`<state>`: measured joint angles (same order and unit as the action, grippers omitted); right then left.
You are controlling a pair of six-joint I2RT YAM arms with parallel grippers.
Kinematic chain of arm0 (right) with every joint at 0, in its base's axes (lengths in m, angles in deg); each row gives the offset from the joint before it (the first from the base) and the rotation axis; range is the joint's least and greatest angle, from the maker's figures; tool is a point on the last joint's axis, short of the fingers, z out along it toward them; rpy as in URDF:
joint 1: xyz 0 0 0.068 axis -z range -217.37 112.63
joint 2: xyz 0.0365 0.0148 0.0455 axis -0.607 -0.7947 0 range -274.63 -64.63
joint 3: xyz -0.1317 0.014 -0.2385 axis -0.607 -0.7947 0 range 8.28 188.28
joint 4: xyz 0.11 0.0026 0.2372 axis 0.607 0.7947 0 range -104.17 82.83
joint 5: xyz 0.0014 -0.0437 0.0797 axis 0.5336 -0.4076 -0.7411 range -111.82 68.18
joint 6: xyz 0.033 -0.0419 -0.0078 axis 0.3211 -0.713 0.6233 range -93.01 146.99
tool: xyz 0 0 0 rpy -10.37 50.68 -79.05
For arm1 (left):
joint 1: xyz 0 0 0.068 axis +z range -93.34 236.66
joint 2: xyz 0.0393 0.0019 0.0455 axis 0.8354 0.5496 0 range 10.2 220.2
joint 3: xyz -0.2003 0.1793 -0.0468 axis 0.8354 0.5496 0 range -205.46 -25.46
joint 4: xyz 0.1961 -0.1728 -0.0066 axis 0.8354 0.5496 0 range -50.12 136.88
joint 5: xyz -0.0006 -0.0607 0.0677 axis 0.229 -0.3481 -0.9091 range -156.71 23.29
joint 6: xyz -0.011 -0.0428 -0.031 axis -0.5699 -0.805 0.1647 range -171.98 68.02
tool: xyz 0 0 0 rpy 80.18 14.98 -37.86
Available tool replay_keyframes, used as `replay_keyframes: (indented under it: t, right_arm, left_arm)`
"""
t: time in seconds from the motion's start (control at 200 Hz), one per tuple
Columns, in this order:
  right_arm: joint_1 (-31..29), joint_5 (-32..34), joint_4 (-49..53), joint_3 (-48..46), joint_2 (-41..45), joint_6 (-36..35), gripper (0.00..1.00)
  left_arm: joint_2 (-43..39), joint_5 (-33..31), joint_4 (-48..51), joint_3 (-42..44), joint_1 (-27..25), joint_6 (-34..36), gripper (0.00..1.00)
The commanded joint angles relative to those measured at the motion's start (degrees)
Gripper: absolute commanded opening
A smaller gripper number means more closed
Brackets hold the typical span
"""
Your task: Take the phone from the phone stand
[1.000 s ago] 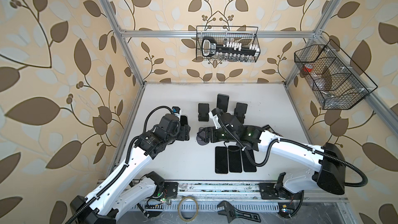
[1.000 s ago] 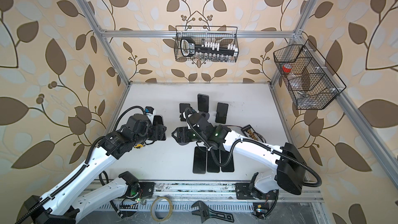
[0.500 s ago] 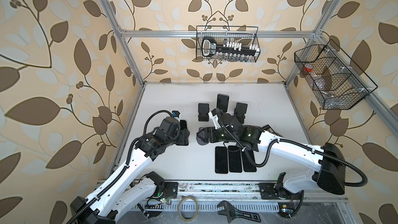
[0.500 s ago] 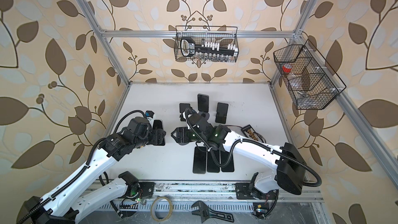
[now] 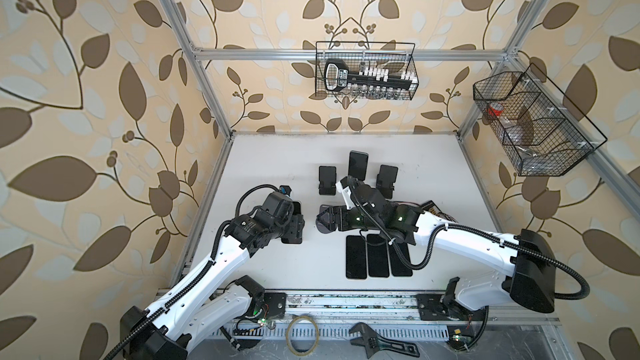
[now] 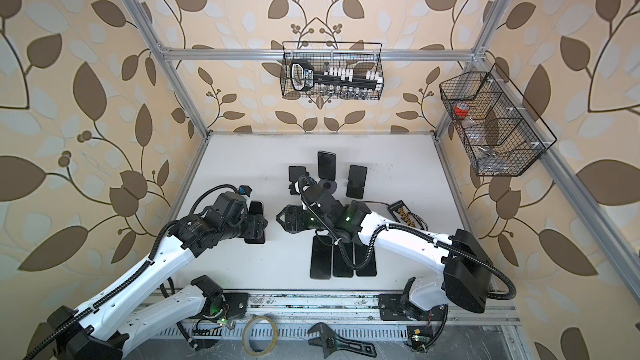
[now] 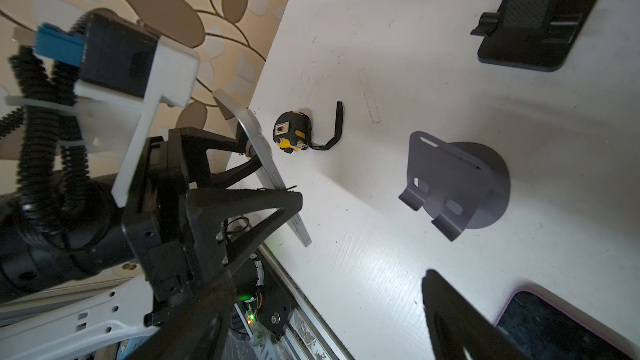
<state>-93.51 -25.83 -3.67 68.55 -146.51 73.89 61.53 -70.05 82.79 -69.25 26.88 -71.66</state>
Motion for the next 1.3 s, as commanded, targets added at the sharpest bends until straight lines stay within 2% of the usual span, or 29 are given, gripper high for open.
replay_keyframes:
  t: [0.0,0.7,0.965,1.295]
  right_arm:
    - [-0.37,0.94,-0.83,-1.46,0.81,0.39,0.85]
    - [-0.34,0.77,-1.18,-2.26,1.25,0.69,0.86]
    - [-0.35,-0.55,-1.56,-1.74,0.37,0.76,0.86]
    - [-0.34,-2.15,-0.94,1.58,-1.78,-0.94,0.86]
  left_arm:
    - [0.26,0.82,-0.98,0.43,0.17,-0.07,0.65]
    - [8.41,5.59,-1.43,1.43,0.23,-1.74,0.66]
    - [13.47,4.93,2.22,-1.07,0.23,-2.63,0.66]
    - [16.17,7.08,6.16,-2.64,0.24,-3.13,0.66]
